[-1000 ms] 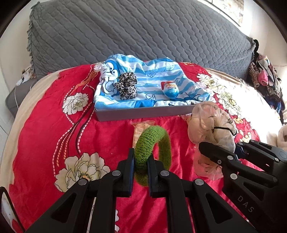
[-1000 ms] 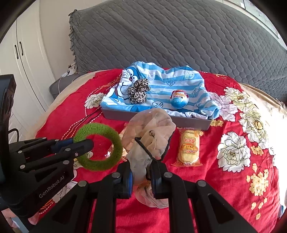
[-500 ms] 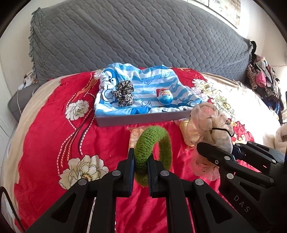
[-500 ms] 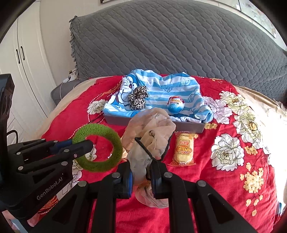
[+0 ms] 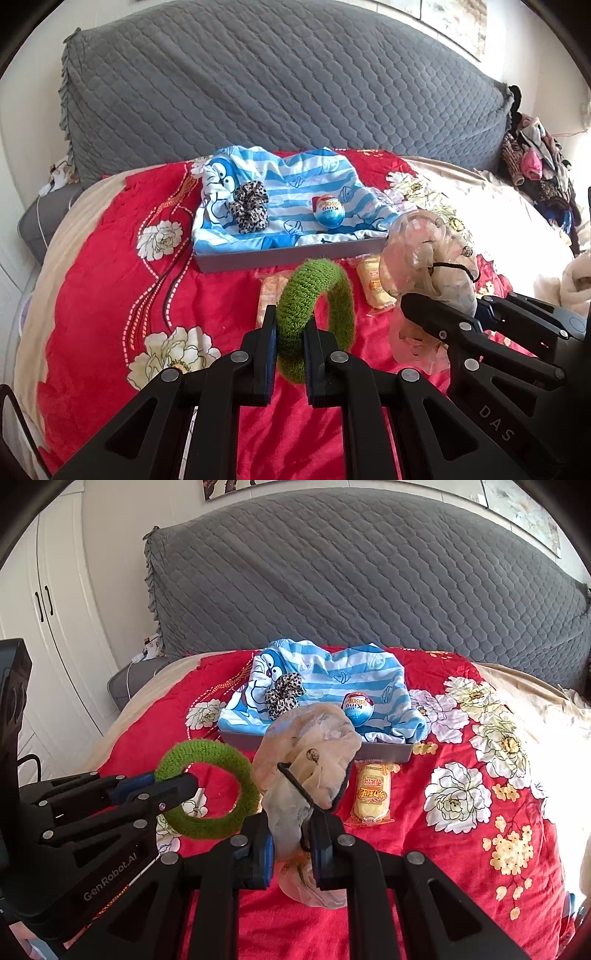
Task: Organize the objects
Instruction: 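Lift green ring with left gripper while right gripper lifts sheer scrunchie, then carry ring in left gripper over striped shirt while right gripper carries scrunchie there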
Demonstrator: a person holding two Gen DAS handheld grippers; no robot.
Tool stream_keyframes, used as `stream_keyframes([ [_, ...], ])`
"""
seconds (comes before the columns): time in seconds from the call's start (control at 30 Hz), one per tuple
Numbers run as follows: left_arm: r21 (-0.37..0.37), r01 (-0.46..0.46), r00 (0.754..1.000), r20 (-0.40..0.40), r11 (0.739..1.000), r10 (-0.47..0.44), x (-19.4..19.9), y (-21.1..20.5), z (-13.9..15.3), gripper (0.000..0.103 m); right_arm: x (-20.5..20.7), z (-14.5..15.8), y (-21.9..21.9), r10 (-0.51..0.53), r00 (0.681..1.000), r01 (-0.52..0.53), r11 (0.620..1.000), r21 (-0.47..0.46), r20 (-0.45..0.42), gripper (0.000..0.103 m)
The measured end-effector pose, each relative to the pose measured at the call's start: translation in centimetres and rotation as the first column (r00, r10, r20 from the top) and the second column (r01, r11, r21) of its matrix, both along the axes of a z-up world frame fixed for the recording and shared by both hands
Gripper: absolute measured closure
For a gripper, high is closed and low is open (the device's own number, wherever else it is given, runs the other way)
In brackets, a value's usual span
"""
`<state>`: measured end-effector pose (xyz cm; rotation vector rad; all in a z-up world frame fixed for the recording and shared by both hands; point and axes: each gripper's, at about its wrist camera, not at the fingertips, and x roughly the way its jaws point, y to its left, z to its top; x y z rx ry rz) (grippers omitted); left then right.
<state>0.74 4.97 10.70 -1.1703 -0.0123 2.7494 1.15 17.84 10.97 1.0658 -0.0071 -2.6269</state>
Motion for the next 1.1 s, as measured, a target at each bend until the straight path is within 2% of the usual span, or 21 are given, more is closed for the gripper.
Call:
stream_keyframes([
  [0.73, 0.009, 0.004, 0.999, -0.044, 1.000, -0.004, 0.7, 0.6, 1.9, 0.091, 0.9, 2.1, 1.1, -0.022, 0.999, 0.021, 1.000, -0.019, -0.046, 0.088],
  [1.1, -0.008, 0.019, 0.998, -0.060, 1.000, -0.020, -0.4, 1.0, 2.4, 0.091, 0.2, 2.8, 1.2, -0.027, 0.997, 0.025, 0.999, -0.022, -0.067, 0.088],
])
